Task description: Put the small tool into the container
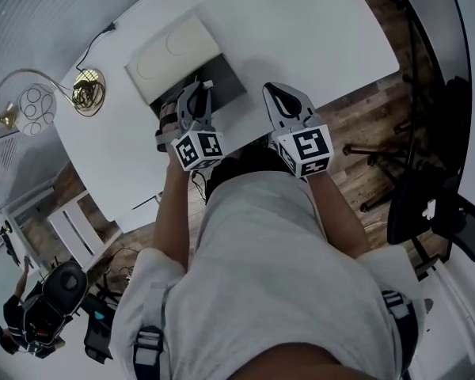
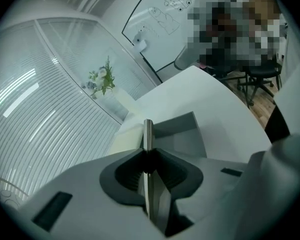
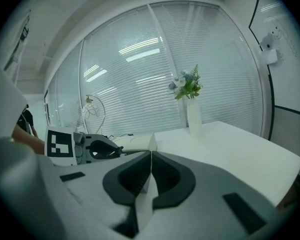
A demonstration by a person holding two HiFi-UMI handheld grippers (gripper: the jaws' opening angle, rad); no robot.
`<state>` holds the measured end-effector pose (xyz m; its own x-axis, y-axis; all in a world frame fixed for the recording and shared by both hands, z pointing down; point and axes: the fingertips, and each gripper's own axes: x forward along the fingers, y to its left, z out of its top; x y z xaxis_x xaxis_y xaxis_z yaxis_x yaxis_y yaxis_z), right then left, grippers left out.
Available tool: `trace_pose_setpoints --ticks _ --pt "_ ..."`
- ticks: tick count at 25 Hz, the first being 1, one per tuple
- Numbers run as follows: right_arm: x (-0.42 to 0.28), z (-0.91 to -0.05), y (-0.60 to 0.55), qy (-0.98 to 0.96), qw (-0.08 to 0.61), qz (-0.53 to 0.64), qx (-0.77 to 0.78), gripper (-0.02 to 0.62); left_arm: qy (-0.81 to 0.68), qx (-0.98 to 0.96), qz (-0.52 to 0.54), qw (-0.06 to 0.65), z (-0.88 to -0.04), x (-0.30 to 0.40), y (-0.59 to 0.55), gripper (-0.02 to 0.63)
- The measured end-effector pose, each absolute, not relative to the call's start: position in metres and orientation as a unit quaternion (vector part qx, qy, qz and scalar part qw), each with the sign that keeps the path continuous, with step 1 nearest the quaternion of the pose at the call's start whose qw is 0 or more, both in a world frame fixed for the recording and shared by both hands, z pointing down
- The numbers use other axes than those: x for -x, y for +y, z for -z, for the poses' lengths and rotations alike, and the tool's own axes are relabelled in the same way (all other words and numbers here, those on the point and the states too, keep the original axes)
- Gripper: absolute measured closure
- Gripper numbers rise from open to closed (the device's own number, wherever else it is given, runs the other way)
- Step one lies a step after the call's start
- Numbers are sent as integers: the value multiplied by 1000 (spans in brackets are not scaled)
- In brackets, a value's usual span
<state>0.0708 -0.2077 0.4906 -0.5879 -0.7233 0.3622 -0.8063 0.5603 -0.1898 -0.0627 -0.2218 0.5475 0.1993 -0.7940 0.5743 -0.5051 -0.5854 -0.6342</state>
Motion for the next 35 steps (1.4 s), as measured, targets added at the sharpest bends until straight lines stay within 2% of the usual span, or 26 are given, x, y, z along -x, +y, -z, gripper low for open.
trace_pose_setpoints --ticks 7,28,35 --pt "-73 -492 -206 -876 124 -174 -433 568 433 749 473 165 -549 63 -230 515" --pt "-81 -492 -210 -877 121 -176 -430 569 400 772 488 69 -561 36 -212 503" --pt "-80 -495 -213 -877 127 -178 -428 568 382 777 496 67 -566 33 -213 497"
